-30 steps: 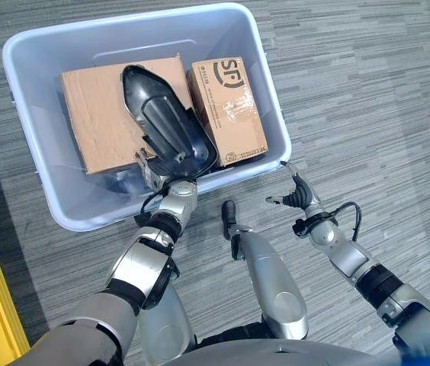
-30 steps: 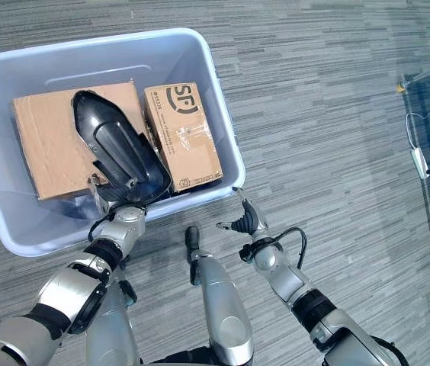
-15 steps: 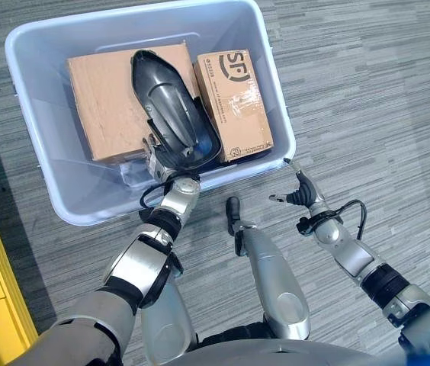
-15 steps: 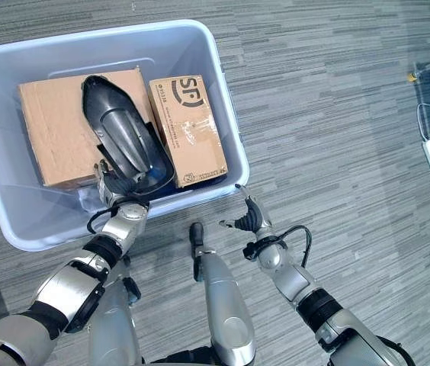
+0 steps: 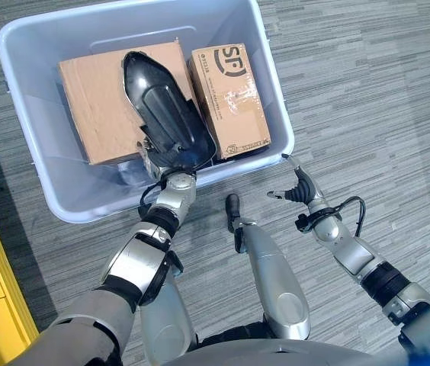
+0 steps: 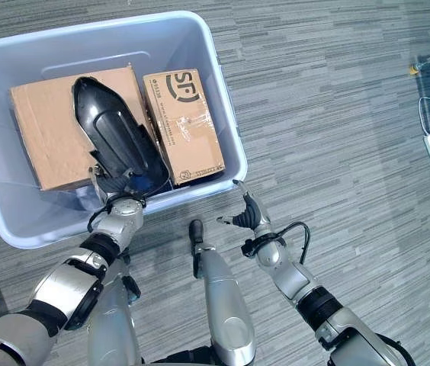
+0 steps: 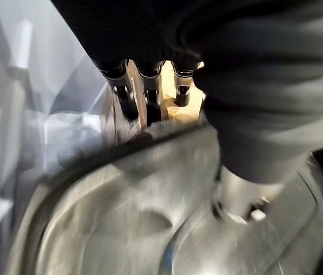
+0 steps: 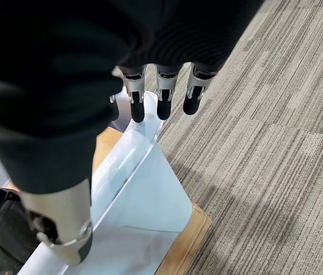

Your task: Move parts from the plastic box to the shelf.

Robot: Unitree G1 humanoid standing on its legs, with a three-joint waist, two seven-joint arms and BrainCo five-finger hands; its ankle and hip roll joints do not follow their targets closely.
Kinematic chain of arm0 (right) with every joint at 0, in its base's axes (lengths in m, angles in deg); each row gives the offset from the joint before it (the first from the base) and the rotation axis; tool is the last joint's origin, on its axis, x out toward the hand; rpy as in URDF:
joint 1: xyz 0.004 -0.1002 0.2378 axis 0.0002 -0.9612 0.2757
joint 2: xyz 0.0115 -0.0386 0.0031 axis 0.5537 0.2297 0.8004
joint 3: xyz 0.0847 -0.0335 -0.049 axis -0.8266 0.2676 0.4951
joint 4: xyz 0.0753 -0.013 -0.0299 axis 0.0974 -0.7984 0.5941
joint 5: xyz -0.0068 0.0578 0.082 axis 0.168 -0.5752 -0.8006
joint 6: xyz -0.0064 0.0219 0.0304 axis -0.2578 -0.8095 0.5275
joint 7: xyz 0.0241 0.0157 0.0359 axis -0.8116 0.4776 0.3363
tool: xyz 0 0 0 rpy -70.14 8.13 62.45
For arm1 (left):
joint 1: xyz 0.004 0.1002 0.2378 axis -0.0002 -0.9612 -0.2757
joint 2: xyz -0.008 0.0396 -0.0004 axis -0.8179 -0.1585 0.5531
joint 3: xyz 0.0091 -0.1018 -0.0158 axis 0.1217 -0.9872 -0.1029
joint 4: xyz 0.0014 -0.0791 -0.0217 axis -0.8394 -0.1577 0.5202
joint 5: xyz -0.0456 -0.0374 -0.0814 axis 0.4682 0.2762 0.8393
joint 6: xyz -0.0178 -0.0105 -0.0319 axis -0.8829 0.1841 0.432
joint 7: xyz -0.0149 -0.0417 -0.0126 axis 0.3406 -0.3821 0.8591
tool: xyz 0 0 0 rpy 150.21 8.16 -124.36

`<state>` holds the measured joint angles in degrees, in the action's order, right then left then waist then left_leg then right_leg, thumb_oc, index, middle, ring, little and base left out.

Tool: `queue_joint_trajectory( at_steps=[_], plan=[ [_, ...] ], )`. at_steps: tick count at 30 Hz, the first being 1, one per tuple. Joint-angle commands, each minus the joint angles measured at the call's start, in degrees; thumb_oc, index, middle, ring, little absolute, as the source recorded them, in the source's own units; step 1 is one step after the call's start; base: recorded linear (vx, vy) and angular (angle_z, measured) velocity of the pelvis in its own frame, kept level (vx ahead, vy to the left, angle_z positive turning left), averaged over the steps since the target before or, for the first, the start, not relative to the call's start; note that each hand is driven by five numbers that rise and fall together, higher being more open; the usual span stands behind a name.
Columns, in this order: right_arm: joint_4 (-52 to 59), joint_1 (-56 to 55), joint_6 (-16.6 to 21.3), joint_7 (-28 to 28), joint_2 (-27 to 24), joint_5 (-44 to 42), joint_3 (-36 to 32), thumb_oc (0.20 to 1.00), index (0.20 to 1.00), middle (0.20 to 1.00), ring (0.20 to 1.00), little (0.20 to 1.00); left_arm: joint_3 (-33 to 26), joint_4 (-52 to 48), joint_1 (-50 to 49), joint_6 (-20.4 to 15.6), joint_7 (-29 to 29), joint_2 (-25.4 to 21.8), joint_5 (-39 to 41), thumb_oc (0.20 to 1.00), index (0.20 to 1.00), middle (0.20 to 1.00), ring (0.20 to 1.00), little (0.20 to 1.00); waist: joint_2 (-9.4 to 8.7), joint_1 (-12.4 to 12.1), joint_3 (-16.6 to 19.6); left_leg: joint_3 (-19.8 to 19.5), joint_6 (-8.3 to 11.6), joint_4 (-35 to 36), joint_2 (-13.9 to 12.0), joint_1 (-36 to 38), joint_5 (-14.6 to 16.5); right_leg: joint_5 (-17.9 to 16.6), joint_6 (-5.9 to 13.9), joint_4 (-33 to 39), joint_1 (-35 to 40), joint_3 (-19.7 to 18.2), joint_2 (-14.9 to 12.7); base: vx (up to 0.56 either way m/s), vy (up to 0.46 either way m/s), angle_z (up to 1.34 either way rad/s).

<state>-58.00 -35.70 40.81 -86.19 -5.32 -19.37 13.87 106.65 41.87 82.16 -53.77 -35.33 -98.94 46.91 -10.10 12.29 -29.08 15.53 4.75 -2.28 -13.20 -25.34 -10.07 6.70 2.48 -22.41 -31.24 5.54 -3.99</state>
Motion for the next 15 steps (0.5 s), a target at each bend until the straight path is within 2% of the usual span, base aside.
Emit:
queue_joint_trajectory(
  at_steps=[1, 7, 15],
  plan=[
    [3.53, 1.9, 0.34, 0.17, -1.92, 0.6, -1.08, 1.0, 1.0, 1.0, 1.0, 1.0, -2.86, 6.17, 4.54, 3.95, 6.72, 0.89, 2.16, 0.2, 0.2, 0.2, 0.2, 0.2, -2.06, 2.36, -0.71, 0.52, 4.24, -5.52, -3.32, -0.28, 2.86, -9.84, 0.6, 12.35, 2.2, 1.38, 2.53, 0.0, 0.0, 0.0],
    [3.18, 2.62, 0.1, -0.69, -1.9, -0.25, -0.29, 1.0, 1.0, 1.0, 1.0, 1.0, -4.45, 8.91, 6.24, 5.93, 3.23, -1.45, 2.5, 0.2, 0.2, 0.2, 0.2, 0.2, -2.08, 2.27, -0.71, 0.33, 4.43, -5.99, -3.32, -0.91, 2.86, -9.71, 0.45, 12.13, 1.72, 1.43, 2.47, 0.0, 0.0, 0.0],
    [2.41, 3.74, 0.28, -1.68, -1.56, -0.97, 1.12, 1.0, 1.0, 1.0, 1.0, 1.0, -6.54, 11.23, 8.04, 5.72, 1.74, -4.1, 3.15, 0.2, 0.2, 0.2, 0.2, 0.2, -2.1, 1.95, -0.71, -0.04, 4.62, -6.32, -3.37, -2.29, 2.77, -9.5, 0.31, 11.67, 0.45, 1.81, 2.34, 0.0, -0.003, -0.01]
  ],
)
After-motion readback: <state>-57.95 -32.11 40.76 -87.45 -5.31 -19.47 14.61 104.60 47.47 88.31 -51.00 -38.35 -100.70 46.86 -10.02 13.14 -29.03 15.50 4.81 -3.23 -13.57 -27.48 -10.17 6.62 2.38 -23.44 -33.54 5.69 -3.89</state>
